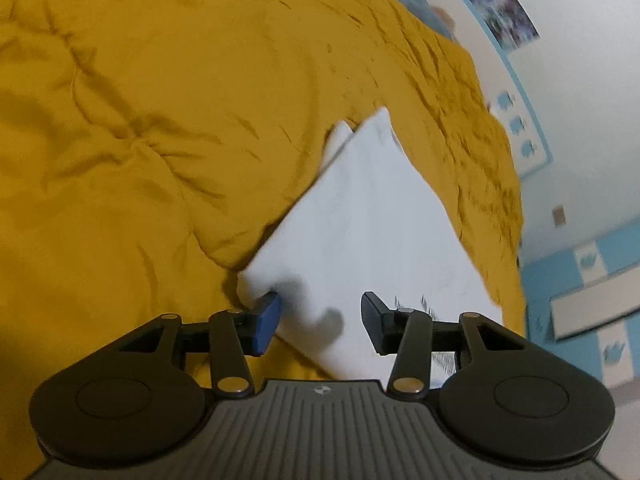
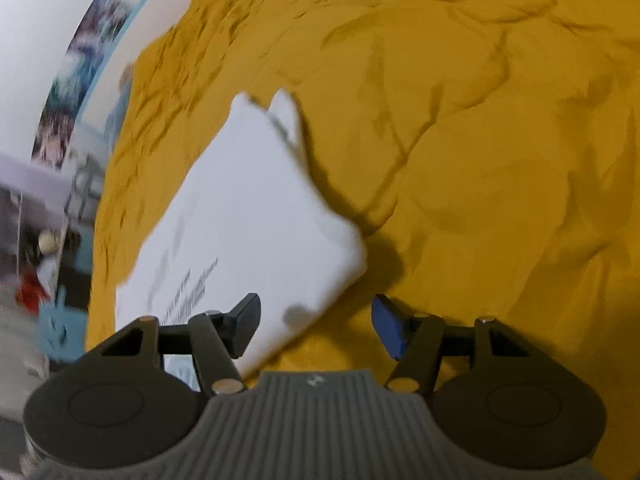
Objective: Fold small clothes
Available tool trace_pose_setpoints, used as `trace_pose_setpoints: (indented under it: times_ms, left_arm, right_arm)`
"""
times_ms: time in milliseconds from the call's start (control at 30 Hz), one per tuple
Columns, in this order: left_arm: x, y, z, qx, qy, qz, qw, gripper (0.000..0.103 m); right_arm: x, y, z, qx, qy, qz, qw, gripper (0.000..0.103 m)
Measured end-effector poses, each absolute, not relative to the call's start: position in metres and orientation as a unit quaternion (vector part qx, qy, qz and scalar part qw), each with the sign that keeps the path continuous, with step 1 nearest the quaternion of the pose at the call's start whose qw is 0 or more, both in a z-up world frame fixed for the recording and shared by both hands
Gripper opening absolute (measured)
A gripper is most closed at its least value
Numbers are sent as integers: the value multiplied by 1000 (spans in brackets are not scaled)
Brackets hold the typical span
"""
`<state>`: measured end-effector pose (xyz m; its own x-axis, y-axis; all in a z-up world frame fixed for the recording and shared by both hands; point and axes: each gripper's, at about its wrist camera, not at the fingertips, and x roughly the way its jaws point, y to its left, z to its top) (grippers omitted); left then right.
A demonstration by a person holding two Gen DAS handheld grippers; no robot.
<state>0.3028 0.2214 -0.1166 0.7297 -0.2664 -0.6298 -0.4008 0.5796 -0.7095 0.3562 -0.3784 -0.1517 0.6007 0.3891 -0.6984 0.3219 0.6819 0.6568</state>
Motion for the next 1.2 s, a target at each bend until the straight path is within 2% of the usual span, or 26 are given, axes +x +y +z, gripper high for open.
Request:
trace_pose_setpoints:
  times_ms: [33, 100, 133, 167, 200, 233, 300, 467, 533, 567, 600, 667, 767, 900, 1000, 1067, 1100, 1167, 1200]
  left_arm:
    - [305, 222, -119, -461, 360, 44, 810, 49]
    - [306, 222, -122, -457, 349, 63, 816, 26]
    - [309, 221, -121, -452, 345, 67, 820, 21]
    - [308, 221, -121, -449, 342, 66, 823, 15]
    - [310, 220, -118, -443, 340, 65, 827, 3]
    - [311, 219, -115, -434, 336, 65, 833, 0]
    - [311, 217, -104, -418, 324, 63, 846, 0]
    - [314, 215, -84, -394, 333, 75, 853, 0]
    - [309, 216, -83, -392, 343, 92, 849, 4]
    - [305, 218, -84, -397, 344, 96, 846, 15]
    - [301, 220, -86, -404, 346, 96, 841, 33]
    - [291, 225, -95, -443, 346, 88, 822, 50]
    - [288, 230, -112, -499, 350, 79, 789, 52]
    - [301, 224, -134, -519, 378, 78, 763, 52]
    - [305, 222, -148, -525, 374, 90, 759, 52]
    - [309, 223, -152, -521, 370, 100, 763, 48]
    - [312, 224, -153, -521, 370, 102, 762, 41]
    - [313, 226, -152, -521, 371, 104, 762, 33]
    - [315, 226, -150, -515, 371, 106, 766, 25]
  right_arm:
    - [357, -380, -155, 408, 442, 16, 799, 54]
    - [358, -384, -165, 438, 430, 10, 790, 46]
    - [358, -387, -169, 451, 423, 11, 786, 42]
    - [358, -388, -173, 461, 417, 12, 783, 29]
    - [358, -388, -174, 465, 415, 13, 781, 17]
    - [359, -388, -173, 465, 417, 13, 781, 15]
    - [359, -387, -167, 456, 412, 18, 788, 9]
    - [365, -370, -132, 363, 416, 26, 833, 7]
    - [366, -366, -127, 339, 428, 21, 838, 8]
    - [368, -366, -126, 338, 432, 19, 836, 8]
    - [366, -366, -126, 341, 433, 19, 834, 8]
    - [365, -369, -128, 348, 433, 19, 831, 12]
    - [360, -373, -133, 358, 433, 16, 827, 16]
    - [360, -380, -141, 375, 434, 16, 819, 27]
    - [360, -382, -146, 380, 442, 10, 813, 31]
    - [360, -385, -151, 392, 443, 8, 806, 31]
    - [361, -387, -153, 398, 442, 8, 804, 31]
    - [362, -389, -154, 402, 439, 14, 804, 31]
    - [364, -389, -155, 400, 440, 16, 804, 31]
